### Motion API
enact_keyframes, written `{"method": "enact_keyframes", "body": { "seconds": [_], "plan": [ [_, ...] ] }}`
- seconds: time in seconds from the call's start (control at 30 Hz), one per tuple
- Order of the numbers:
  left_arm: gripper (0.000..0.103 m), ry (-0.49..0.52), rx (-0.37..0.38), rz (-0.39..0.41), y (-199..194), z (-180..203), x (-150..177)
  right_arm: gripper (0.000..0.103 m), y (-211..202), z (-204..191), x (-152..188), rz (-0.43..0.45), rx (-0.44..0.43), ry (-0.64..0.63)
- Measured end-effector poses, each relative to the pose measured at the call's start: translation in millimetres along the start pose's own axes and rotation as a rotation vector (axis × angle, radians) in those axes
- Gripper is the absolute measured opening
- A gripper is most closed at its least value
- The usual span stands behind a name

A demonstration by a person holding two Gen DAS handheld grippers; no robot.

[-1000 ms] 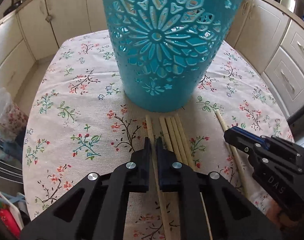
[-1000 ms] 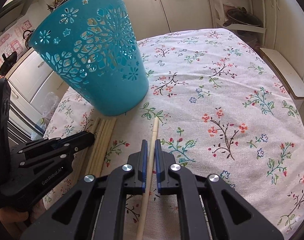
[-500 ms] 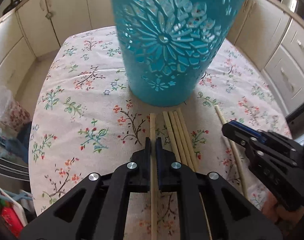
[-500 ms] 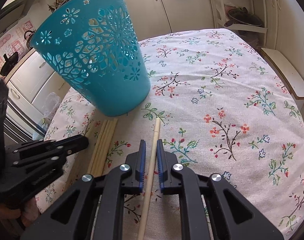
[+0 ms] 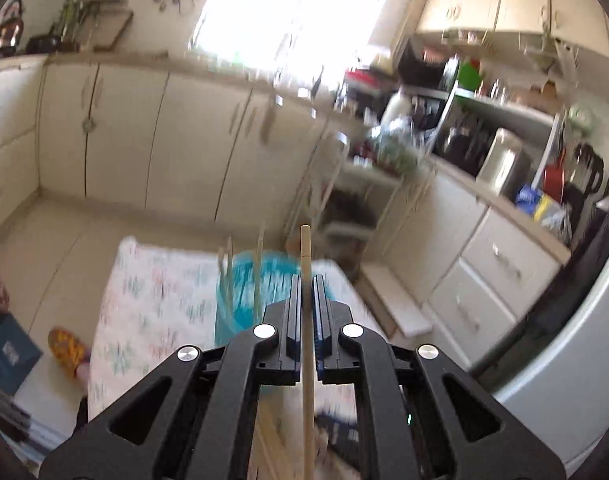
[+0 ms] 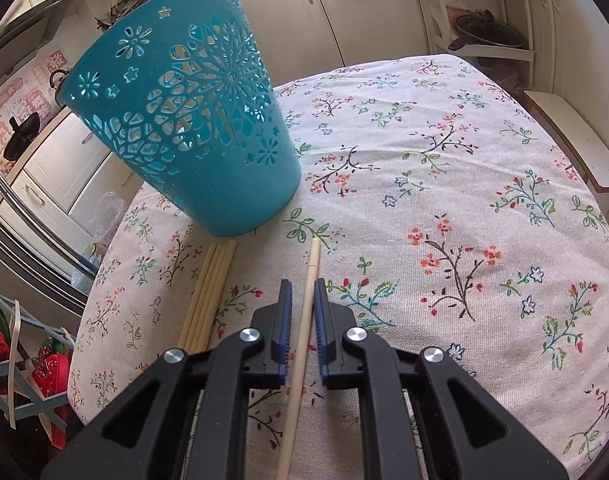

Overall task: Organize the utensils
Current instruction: 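Lift the grasped stick over the teal basket with the left tool and release it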

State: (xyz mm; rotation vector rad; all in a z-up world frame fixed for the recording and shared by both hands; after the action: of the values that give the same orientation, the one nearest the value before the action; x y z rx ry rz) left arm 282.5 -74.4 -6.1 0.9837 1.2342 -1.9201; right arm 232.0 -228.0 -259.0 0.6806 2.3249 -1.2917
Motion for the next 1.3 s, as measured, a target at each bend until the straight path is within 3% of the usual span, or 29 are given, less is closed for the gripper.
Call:
{"method": "enact_keyframes", "body": {
  "seconds": [0.17, 0.37, 0.6, 0.9, 0.97, 1.03, 1.1, 1.3],
  "plan": [
    [0.005, -0.008, -0.083, 0.206, 21, 14, -63, 0.012, -1, 1, 0, 0.0, -0.011, 0.006],
    [0.005, 0.029, -0.224, 0.324, 60, 23, -83, 0.012, 0, 3, -2, 0.002, -0.031, 0.023],
    [0.005, 0.004, -0.286, 0.231, 111, -1, -44, 0.012, 1, 3, -2, 0.002, -0.04, 0.03],
    [0.007, 0.067, -0.289, 0.12, 111, -9, -3, 0.012, 0, 5, -3, 0.002, -0.042, 0.03],
    [0.015, 0.06, -0.292, 0.106, 102, -14, 2, 0.012, 1, 5, -4, 0.002, -0.044, 0.03],
    [0.04, 0.046, -0.306, 0.112, 87, -22, 5, 0.012, 1, 5, -3, 0.002, -0.047, 0.033],
    [0.053, 0.035, -0.332, 0.141, 67, -32, 5, 0.012, 1, 5, -3, 0.002, -0.056, 0.039],
    [0.08, 0.072, -0.446, 0.159, 18, -64, 34, 0.018, -1, 0, 0, -0.007, -0.028, -0.015]
  ]
}}
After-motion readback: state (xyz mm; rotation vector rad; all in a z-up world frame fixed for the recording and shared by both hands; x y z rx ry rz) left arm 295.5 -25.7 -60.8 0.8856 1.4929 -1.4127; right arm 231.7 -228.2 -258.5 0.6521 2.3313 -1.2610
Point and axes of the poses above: each gripper's, at about its wrist camera, not at the fingertips, and y roughly the way its jaws point, z to its right, x to its underside, the point moved 9 cm from there along y, roughly the way its jaws point, and after that the axes turned 11 degrees about -x, right-handed, at the moved point
